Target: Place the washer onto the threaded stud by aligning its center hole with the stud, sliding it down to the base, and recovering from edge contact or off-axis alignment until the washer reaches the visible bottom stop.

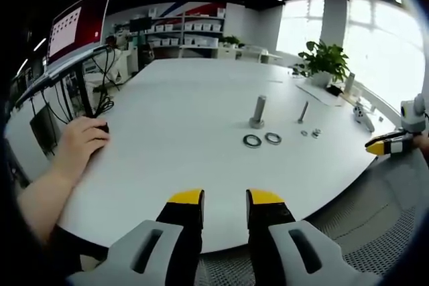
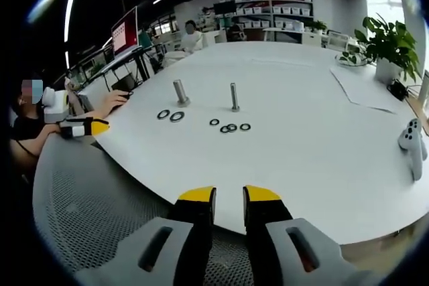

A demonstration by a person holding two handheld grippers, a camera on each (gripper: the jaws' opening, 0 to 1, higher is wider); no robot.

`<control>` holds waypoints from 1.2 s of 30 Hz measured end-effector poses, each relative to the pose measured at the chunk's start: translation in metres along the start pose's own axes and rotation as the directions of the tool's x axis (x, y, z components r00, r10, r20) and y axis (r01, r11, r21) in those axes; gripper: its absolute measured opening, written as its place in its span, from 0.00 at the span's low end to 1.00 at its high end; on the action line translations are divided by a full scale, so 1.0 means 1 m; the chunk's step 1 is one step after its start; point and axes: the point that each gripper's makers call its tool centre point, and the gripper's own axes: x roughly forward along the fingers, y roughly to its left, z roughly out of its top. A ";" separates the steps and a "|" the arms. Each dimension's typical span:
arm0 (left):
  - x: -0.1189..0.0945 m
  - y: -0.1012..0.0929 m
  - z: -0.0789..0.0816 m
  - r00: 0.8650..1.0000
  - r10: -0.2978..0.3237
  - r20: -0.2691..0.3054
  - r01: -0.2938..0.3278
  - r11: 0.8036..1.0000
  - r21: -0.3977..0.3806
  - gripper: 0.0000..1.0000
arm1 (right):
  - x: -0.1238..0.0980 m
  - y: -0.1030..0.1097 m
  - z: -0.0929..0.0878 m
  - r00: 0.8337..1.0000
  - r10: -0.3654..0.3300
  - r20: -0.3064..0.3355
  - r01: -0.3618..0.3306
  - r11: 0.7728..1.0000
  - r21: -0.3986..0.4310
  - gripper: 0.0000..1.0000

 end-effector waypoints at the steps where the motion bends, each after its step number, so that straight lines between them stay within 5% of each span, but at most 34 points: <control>1: 0.000 0.000 0.000 1.000 0.000 0.000 0.000 1.000 0.000 0.23 | 0.000 0.000 -0.001 1.000 0.001 -0.004 -0.001 1.000 -0.003 0.19; 14: 0.000 0.000 -0.001 1.000 -0.001 -0.003 0.001 1.000 0.001 0.23 | -0.003 0.015 -0.005 0.992 0.088 -0.085 -0.098 0.989 -0.111 0.19; 21: 0.000 -0.001 -0.002 1.000 -0.006 -0.013 0.006 1.000 0.009 0.24 | -0.007 0.019 0.030 0.983 0.147 -0.114 -0.175 0.939 -0.297 0.19; 28: -0.001 -0.002 -0.004 1.000 -0.011 -0.020 0.011 1.000 0.015 0.26 | 0.006 0.031 0.067 0.963 0.215 -0.160 -0.257 0.912 -0.320 0.33; 36: -0.001 -0.003 -0.005 0.999 -0.018 -0.030 0.019 1.000 0.019 0.28 | 0.031 0.050 0.095 0.921 0.261 -0.288 -0.377 0.781 -0.498 0.37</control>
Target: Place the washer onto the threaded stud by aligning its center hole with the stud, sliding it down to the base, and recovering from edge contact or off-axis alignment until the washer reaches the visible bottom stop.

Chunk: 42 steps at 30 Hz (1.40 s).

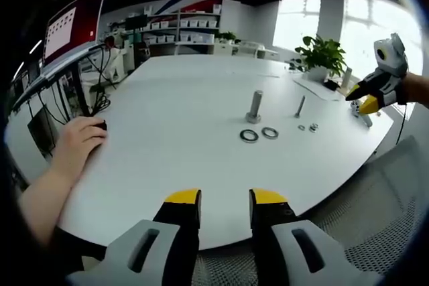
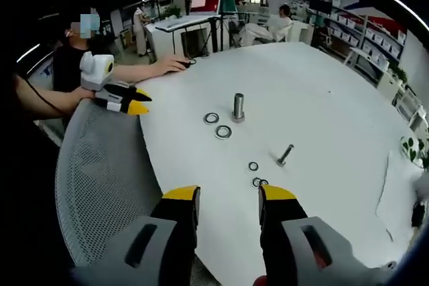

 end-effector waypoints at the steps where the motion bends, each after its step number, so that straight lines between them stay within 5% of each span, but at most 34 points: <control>1: 0.000 0.000 0.000 1.000 -0.002 -0.001 0.002 1.000 0.001 0.28 | 0.003 -0.001 0.002 1.000 0.003 -0.008 -0.003 1.000 -0.008 0.37; 22: 0.001 0.000 0.001 1.000 -0.006 0.011 0.006 1.000 -0.005 0.28 | 0.070 0.004 0.025 0.974 0.106 -0.198 -0.151 0.963 -0.225 0.41; 42: 0.002 0.001 0.004 0.999 -0.001 0.032 0.001 1.000 -0.023 0.27 | 0.117 0.005 0.023 0.945 0.144 -0.295 -0.226 0.936 -0.268 0.41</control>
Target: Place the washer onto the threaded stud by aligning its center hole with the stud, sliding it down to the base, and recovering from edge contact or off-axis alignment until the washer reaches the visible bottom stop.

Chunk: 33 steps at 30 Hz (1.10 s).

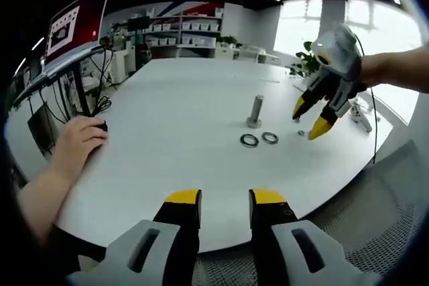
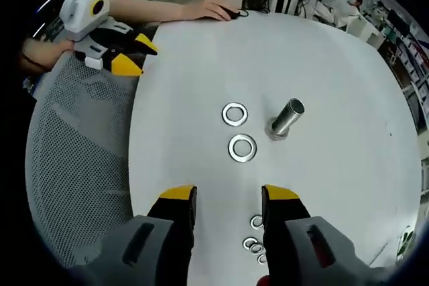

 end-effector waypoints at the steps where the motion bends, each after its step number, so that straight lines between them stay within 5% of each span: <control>1: 0.000 0.000 0.000 1.000 0.000 0.001 0.000 1.000 -0.001 0.27 | 0.002 0.000 0.000 1.000 0.001 -0.004 -0.001 1.000 -0.002 0.41; 21: 0.000 0.001 0.003 1.000 0.002 0.016 -0.002 1.000 -0.011 0.26 | 0.046 -0.013 0.023 0.992 0.064 -0.111 -0.074 0.994 -0.084 0.40; 33: 0.000 0.001 0.004 1.000 0.001 0.023 -0.001 1.000 -0.016 0.25 | 0.048 -0.016 0.023 0.990 0.055 -0.133 -0.076 0.984 -0.160 0.33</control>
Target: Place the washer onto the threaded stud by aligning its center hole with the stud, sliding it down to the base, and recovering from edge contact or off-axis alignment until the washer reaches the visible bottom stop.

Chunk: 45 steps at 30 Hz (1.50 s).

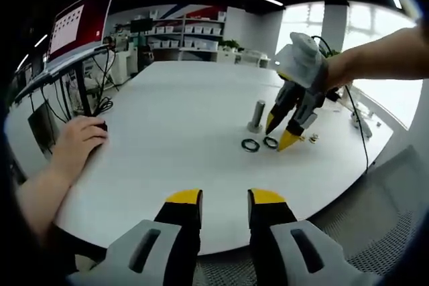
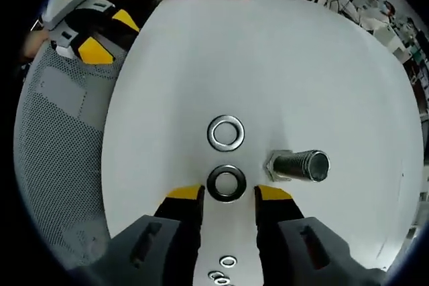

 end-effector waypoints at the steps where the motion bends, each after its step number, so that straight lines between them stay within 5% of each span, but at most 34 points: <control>1: 0.000 0.000 0.000 1.000 0.001 0.000 -0.001 1.000 0.000 0.25 | 0.000 0.001 0.002 1.000 0.008 0.012 -0.008 1.000 -0.030 0.33; 7: 0.000 0.000 0.001 1.000 0.002 0.003 -0.002 1.000 -0.003 0.25 | 0.002 0.009 0.010 1.000 0.025 0.001 -0.025 0.994 -0.111 0.27; 20: -0.001 -0.001 0.001 1.000 0.001 0.003 -0.001 1.000 -0.002 0.25 | 0.002 0.010 0.003 0.997 0.039 -0.062 -0.047 0.990 -0.136 0.30; 37: 0.000 0.001 0.002 1.000 0.004 0.012 -0.003 1.000 -0.008 0.25 | 0.001 0.012 0.005 0.994 -0.005 -0.110 -0.003 0.997 -0.073 0.25; 45: 0.000 0.001 0.002 1.000 0.004 0.015 -0.004 1.000 -0.011 0.25 | 0.000 0.008 0.003 0.998 -0.035 -0.050 0.035 0.999 0.006 0.24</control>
